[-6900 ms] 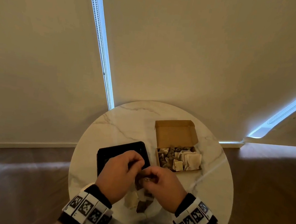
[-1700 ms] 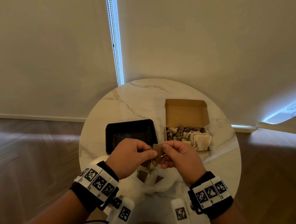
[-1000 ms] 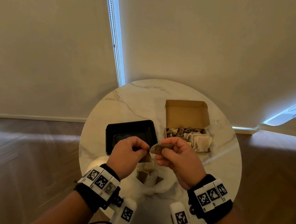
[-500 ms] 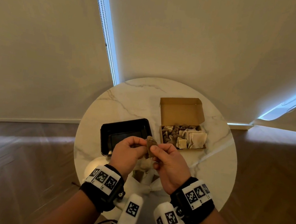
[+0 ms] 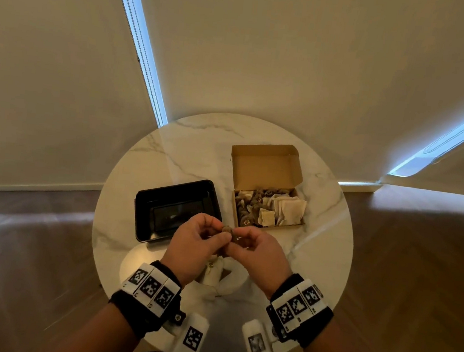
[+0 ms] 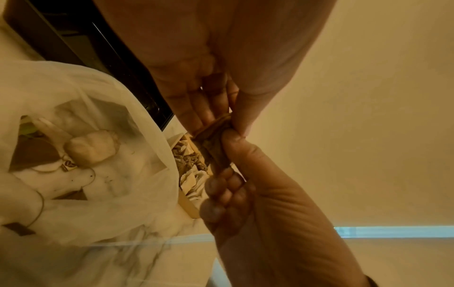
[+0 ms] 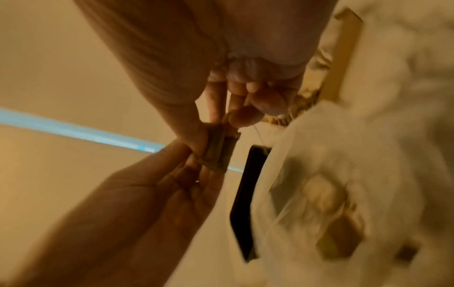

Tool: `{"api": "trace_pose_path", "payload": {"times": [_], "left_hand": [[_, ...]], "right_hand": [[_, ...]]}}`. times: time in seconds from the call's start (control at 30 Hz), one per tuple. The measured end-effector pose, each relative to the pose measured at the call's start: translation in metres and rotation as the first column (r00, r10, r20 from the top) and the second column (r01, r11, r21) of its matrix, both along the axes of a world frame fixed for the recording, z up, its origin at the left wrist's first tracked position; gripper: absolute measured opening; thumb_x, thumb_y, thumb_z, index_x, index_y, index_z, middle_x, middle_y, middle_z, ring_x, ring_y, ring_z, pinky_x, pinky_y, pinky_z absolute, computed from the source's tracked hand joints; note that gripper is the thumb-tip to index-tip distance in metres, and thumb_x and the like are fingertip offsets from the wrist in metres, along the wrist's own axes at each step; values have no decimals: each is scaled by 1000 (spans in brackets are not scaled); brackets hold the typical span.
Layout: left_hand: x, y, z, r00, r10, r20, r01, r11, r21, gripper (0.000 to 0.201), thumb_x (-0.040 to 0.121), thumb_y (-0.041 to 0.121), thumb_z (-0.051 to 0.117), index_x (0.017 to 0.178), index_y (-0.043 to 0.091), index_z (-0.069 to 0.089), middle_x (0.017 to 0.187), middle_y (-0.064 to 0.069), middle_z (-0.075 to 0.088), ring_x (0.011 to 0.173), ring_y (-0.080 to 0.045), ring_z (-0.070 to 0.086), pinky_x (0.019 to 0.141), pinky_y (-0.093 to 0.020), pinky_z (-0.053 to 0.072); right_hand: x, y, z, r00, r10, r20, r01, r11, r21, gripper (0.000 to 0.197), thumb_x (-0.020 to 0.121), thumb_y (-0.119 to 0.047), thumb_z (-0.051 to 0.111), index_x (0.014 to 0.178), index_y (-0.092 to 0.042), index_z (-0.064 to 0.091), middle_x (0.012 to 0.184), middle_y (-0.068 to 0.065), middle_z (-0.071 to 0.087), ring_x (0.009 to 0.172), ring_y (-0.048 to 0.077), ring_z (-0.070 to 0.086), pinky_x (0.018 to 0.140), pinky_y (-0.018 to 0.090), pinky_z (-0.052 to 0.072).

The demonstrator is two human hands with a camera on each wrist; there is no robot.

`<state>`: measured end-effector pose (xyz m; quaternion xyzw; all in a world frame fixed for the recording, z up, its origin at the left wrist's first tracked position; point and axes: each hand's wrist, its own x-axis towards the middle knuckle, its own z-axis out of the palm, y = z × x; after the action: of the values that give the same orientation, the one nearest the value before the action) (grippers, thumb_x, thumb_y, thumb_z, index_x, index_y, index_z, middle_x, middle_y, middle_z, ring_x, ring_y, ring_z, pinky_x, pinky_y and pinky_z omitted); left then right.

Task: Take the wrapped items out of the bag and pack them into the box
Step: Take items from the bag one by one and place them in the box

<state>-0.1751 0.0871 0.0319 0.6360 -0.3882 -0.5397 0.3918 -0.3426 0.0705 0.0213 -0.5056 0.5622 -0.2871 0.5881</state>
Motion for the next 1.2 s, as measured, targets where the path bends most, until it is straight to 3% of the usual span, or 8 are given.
{"api": "trace_pose_path", "payload": {"times": [0.2, 0.37, 0.57, 0.73, 0.87, 1.03, 1.13, 1.2], "left_hand": [[-12, 4, -3, 991, -79, 111, 81, 997, -14, 33, 88, 14, 79, 113, 29, 62, 104, 7, 73, 83, -12, 74, 76, -31, 63], [-3, 10, -8, 988, -35, 150, 27, 998, 58, 19, 91, 22, 76, 107, 26, 68, 103, 6, 73, 83, -11, 73, 75, -33, 64], [11, 29, -16, 989, 4, 146, -21, 993, 112, 11, 94, 13, 72, 104, 17, 70, 95, -5, 75, 77, -9, 73, 64, -17, 56], [17, 41, -26, 979, 35, 201, -65, 988, 143, 7, 94, 14, 72, 100, 19, 70, 85, 3, 76, 74, -1, 71, 65, -21, 57], [22, 45, -36, 965, 6, 260, -54, 982, 179, 6, 94, 21, 72, 99, 23, 71, 84, 8, 76, 77, -1, 70, 71, -19, 52], [26, 45, -42, 952, -32, 303, -34, 977, 208, 5, 94, 27, 72, 99, 28, 70, 90, 4, 74, 85, -7, 69, 80, -28, 55], [30, 44, -44, 939, -62, 339, -12, 977, 211, 5, 96, 29, 69, 100, 29, 69, 93, 5, 72, 85, -8, 68, 76, -24, 52], [33, 43, -45, 931, -72, 359, -7, 977, 215, 3, 96, 30, 69, 99, 29, 68, 92, 6, 71, 82, -9, 67, 72, -21, 50]], "right_hand": [[-32, -17, -7, 912, 287, -293, -320, 945, -73, 11, 85, -39, 78, 90, -30, 80, 84, -9, 75, 78, 2, 65, 70, 17, 48], [-74, -86, -44, 853, 154, -498, -208, 977, -55, 25, 86, -36, 75, 109, -26, 77, 100, -12, 75, 95, 9, 68, 91, 35, 56], [-95, -147, -94, 583, 227, -780, -323, 946, 33, 35, 89, -34, 70, 122, -23, 72, 124, 4, 70, 113, 27, 64, 96, 36, 53], [-87, -156, -111, 419, 360, -833, -426, 889, 170, 31, 93, -43, 64, 115, -23, 73, 109, 7, 72, 98, 28, 65, 73, 29, 46], [-81, -164, -108, 298, 444, -845, -522, 817, 245, 34, 94, -40, 62, 120, -19, 70, 117, 11, 69, 104, 30, 65, 85, 34, 55], [-77, -176, -106, 157, 470, -868, -585, 753, 302, 42, 93, -39, 64, 129, -16, 65, 129, 11, 65, 114, 31, 63, 90, 32, 51], [-73, -171, -111, 89, 382, -920, -562, 782, 270, 37, 92, -36, 66, 126, -24, 66, 127, 7, 66, 109, 29, 66, 87, 37, 57], [-70, -163, -117, 107, 324, -940, -519, 825, 224, 35, 94, -32, 64, 128, -23, 64, 128, 7, 65, 109, 29, 66, 84, 38, 56]]}}
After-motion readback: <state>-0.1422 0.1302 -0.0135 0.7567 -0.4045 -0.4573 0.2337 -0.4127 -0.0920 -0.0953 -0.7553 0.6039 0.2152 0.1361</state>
